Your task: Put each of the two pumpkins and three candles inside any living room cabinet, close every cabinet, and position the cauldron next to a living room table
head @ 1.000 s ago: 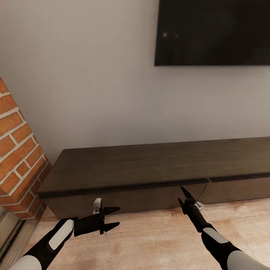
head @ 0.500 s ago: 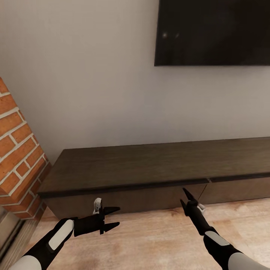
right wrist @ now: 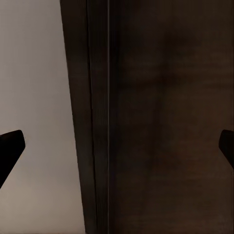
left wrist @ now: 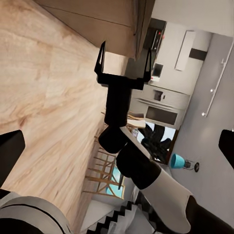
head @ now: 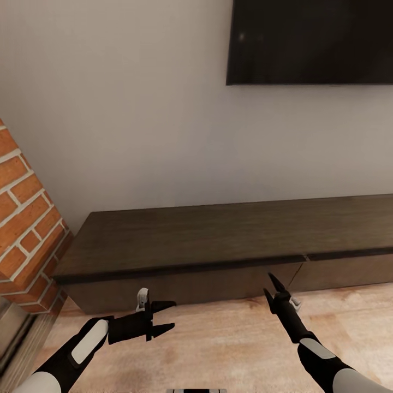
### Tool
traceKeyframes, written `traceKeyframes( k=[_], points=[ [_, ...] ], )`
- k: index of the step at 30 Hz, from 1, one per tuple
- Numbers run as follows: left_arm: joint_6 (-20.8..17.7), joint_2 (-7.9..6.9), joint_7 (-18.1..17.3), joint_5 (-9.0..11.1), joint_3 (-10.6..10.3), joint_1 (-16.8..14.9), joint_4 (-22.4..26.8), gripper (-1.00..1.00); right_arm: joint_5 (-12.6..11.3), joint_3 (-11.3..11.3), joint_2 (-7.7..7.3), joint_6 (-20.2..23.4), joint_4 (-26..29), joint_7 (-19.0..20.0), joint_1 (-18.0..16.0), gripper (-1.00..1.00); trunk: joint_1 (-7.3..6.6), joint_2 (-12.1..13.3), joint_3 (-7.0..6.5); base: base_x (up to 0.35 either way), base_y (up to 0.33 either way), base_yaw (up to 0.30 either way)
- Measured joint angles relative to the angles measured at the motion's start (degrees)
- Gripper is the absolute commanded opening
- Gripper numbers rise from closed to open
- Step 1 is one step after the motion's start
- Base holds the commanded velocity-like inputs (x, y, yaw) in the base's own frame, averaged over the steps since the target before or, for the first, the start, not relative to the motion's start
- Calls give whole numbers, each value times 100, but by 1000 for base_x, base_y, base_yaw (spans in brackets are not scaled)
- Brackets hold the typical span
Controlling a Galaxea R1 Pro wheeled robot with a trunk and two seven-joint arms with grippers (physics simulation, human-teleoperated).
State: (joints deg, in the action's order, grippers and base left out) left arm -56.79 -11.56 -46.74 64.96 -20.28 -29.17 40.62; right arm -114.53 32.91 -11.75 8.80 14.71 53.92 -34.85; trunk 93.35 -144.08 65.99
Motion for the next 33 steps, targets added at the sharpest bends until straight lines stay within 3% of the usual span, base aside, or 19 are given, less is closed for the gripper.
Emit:
traceKeyframes(
  k=[14,33],
  points=[
    [1,9,0,-6,-3,-4,2,100,0,2,-17,-2,-7,297,0,100,29,-14,243,0,0,0],
    [0,-15,0,2,-15,4,2,100,8,1,-17,0,-2,361,0,100,28,-15,244,25,0,0]
  ],
)
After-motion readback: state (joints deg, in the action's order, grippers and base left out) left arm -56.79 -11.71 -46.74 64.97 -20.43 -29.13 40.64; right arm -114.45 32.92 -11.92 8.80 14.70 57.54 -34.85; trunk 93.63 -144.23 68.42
